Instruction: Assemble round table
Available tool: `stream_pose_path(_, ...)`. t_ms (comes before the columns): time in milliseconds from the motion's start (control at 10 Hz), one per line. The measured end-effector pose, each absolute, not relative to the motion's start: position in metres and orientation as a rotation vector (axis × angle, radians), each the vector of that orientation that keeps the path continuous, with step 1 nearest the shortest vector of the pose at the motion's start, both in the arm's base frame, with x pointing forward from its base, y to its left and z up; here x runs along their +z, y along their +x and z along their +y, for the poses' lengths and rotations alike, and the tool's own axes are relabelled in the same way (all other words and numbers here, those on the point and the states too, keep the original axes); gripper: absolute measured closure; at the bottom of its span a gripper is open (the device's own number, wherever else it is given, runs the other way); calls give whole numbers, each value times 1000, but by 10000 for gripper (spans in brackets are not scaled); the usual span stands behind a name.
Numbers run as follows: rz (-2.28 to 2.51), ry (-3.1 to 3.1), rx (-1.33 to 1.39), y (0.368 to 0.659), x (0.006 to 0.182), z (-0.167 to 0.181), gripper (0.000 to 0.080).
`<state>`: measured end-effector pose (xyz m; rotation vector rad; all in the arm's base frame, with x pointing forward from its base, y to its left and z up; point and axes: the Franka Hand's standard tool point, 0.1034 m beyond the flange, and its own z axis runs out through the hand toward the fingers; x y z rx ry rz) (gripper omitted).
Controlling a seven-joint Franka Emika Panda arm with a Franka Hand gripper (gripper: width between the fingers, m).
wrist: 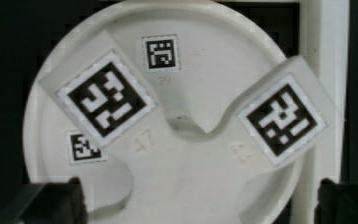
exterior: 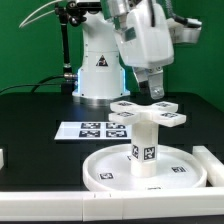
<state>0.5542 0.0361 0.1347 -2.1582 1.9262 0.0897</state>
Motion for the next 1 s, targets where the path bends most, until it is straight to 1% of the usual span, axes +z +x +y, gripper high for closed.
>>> stream_pose_path(100, 1838, -2238, 77, 554, 135, 37, 150)
stream_pose_path(400, 1308, -2632, 22, 560, 141, 49, 150)
stream_pose_path(800, 1008, -2758, -9, 559, 139, 47, 150)
stream_pose_path(900, 848, -2819, -24, 558, 139, 47, 150)
stream_pose_path(1000, 582, -2910, -57, 559, 140, 46, 150)
